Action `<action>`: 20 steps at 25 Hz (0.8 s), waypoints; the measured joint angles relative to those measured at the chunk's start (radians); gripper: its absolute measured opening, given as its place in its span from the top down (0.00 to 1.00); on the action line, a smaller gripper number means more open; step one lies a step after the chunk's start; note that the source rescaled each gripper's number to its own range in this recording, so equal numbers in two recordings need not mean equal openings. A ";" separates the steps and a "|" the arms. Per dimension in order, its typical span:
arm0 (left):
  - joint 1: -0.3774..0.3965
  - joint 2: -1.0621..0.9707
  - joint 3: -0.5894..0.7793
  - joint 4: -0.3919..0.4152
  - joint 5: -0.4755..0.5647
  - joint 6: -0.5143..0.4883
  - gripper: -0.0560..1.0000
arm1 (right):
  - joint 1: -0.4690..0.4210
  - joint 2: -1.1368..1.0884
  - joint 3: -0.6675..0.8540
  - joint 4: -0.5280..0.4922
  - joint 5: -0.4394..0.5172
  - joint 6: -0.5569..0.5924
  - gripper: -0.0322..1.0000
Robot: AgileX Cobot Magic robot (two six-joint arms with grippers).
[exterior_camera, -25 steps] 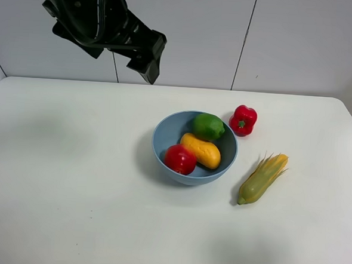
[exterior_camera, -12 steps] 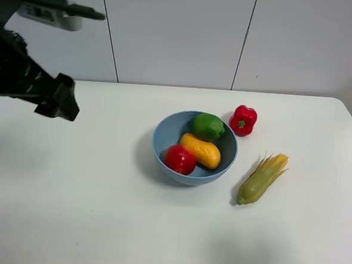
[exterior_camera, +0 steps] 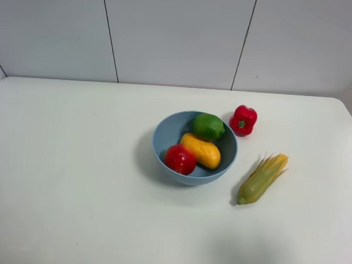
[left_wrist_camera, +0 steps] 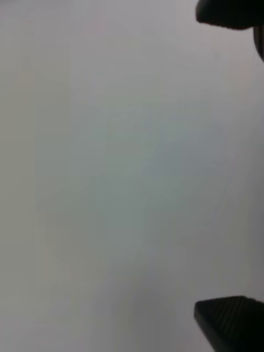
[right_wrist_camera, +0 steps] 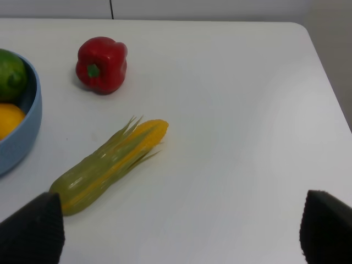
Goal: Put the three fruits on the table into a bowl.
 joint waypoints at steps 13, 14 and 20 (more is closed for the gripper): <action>0.254 -0.419 0.220 -0.126 0.007 0.254 0.02 | 0.000 0.000 0.000 0.000 0.000 0.000 0.25; 0.254 -0.439 0.222 -0.136 0.003 0.272 0.02 | 0.000 0.000 0.000 0.000 0.000 0.000 0.25; 0.254 -0.530 0.223 -0.165 0.001 0.314 0.02 | 0.000 0.000 0.000 0.000 0.000 0.000 0.25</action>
